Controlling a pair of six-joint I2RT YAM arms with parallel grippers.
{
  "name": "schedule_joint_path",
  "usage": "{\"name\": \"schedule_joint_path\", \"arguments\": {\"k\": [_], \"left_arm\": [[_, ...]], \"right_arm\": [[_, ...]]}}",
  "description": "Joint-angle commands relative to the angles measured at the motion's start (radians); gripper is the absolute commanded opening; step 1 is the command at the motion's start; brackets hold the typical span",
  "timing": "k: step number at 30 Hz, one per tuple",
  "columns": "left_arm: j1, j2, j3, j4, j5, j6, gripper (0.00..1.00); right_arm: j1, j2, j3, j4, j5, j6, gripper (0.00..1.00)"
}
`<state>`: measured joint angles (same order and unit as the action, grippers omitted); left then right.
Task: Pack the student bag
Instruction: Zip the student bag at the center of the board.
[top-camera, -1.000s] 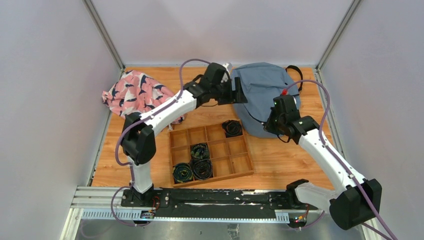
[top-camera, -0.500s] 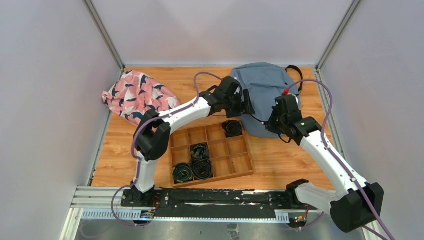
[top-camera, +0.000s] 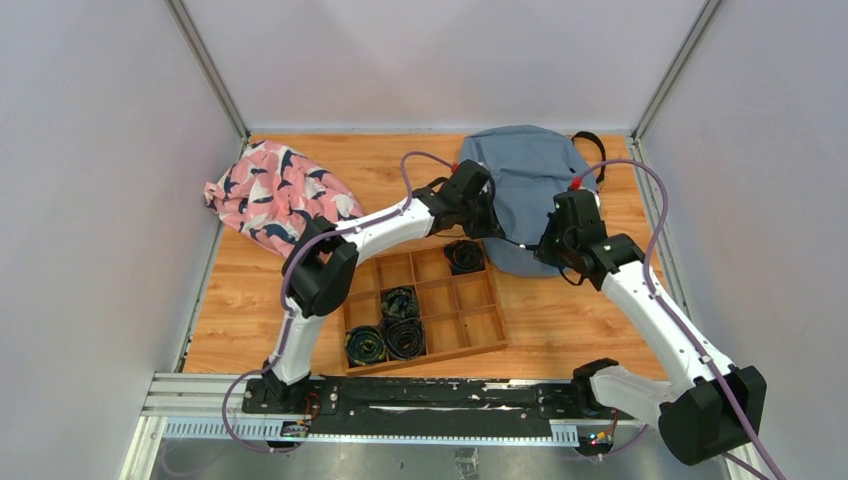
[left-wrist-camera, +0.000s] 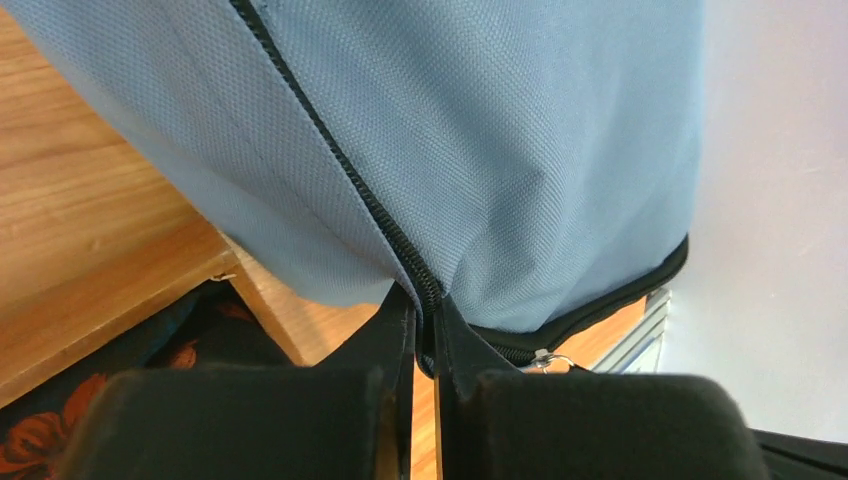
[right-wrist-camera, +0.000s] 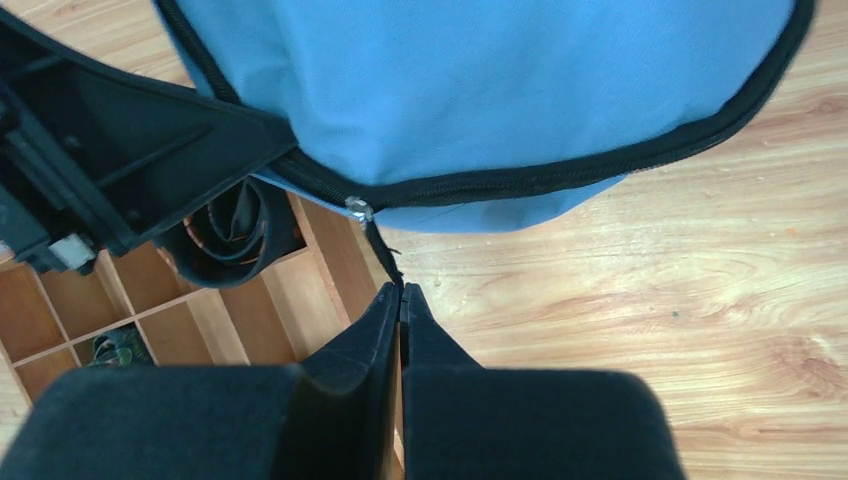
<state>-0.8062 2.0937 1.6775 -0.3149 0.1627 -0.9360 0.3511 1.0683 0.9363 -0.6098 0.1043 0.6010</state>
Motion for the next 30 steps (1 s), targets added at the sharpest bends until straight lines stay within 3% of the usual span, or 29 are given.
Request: {"name": "schedule_joint_path", "arguments": {"k": [1, 11, 18, 25, 30], "left_arm": [[0.025, -0.040, 0.041, 0.010, -0.024, 0.050, 0.00], [0.148, -0.162, -0.064, 0.007, 0.055, 0.112, 0.00], [0.262, -0.184, -0.126, 0.025, 0.207, 0.163, 0.00], [0.299, -0.126, -0.002, -0.111, 0.332, 0.324, 0.00], [0.297, -0.084, 0.055, -0.115, 0.368, 0.340, 0.00]], "right_arm": [[-0.055, -0.036, -0.022, -0.001, 0.023, -0.034, 0.00], [-0.267, -0.019, -0.054, -0.012, -0.011, -0.075, 0.00], [-0.433, -0.019, -0.079, -0.024, -0.017, -0.102, 0.00], [-0.481, -0.028, -0.069, -0.022, -0.035, -0.102, 0.00], [-0.485, -0.076, -0.027, -0.049, -0.024, -0.122, 0.00]]}}
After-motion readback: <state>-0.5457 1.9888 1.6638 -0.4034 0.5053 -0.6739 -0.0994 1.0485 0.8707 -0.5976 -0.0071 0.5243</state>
